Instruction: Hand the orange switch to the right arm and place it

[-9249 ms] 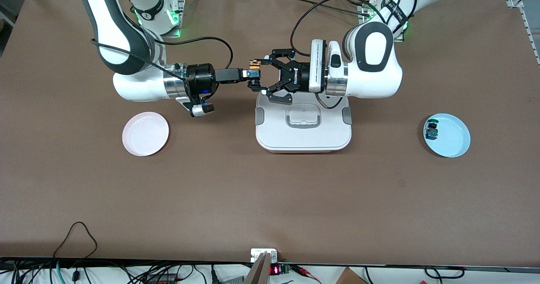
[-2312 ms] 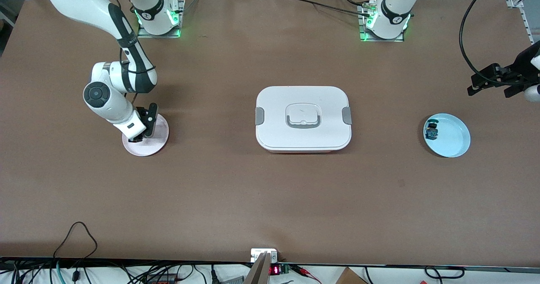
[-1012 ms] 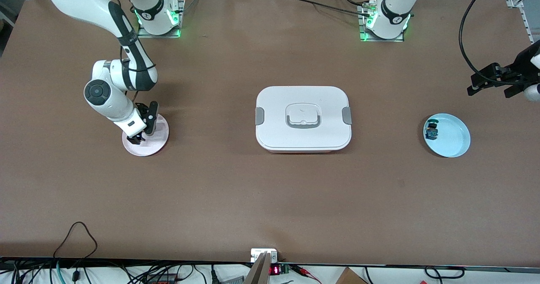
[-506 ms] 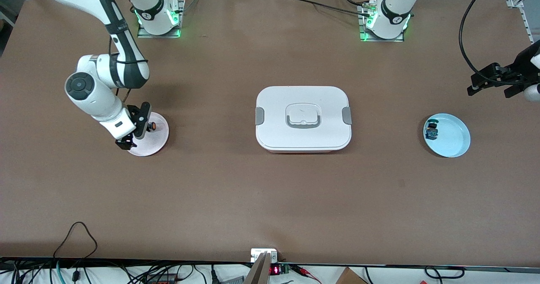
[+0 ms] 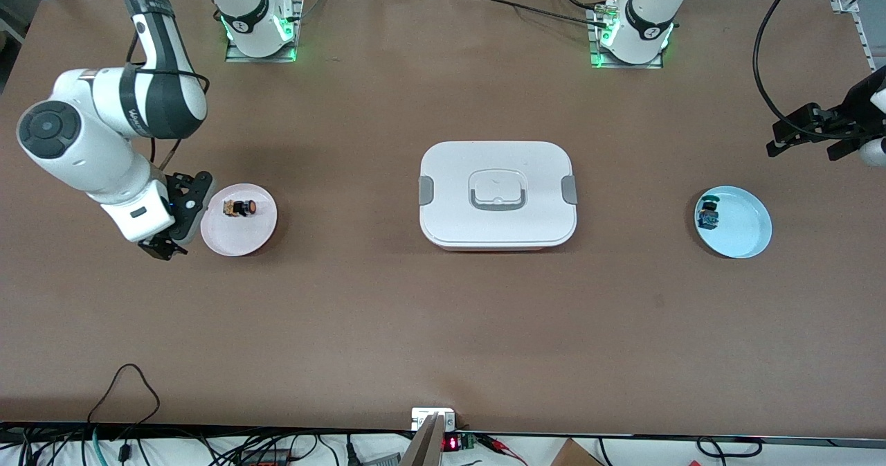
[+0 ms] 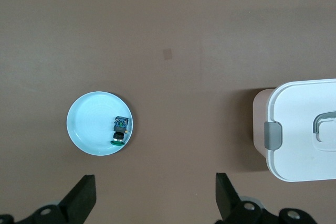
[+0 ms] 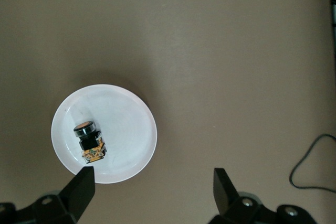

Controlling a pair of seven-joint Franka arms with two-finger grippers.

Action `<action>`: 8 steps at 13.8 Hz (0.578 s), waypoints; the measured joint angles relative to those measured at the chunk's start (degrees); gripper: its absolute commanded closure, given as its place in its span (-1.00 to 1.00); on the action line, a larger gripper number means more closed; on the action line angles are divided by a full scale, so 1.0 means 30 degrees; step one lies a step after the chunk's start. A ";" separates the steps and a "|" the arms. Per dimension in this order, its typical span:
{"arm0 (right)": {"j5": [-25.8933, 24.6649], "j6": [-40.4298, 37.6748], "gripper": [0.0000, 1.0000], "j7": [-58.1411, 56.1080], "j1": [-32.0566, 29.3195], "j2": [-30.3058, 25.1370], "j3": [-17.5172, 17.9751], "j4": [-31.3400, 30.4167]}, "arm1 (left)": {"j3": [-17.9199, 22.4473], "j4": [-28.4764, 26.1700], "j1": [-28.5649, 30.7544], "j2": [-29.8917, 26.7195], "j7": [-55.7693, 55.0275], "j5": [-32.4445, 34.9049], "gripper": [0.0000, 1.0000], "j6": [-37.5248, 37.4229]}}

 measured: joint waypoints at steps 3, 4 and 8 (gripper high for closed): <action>0.0576 -0.0456 -1.00 0.2972 -0.0014 -0.0656 -0.0015 0.0512 | 0.0000 0.0002 0.0000 0.0000 0.0000 0.0000 -1.00 0.0000; 0.0945 -0.0700 -1.00 0.4317 -0.0024 -0.0898 -0.0024 0.0521 | 0.0000 0.0004 0.0000 0.0000 0.0000 0.0000 -1.00 0.0000; 0.1328 -0.2142 -1.00 0.9737 -0.0068 -0.1565 -0.0194 0.0569 | 0.0001 0.0007 0.0000 0.0000 0.0000 0.0000 -1.00 0.0000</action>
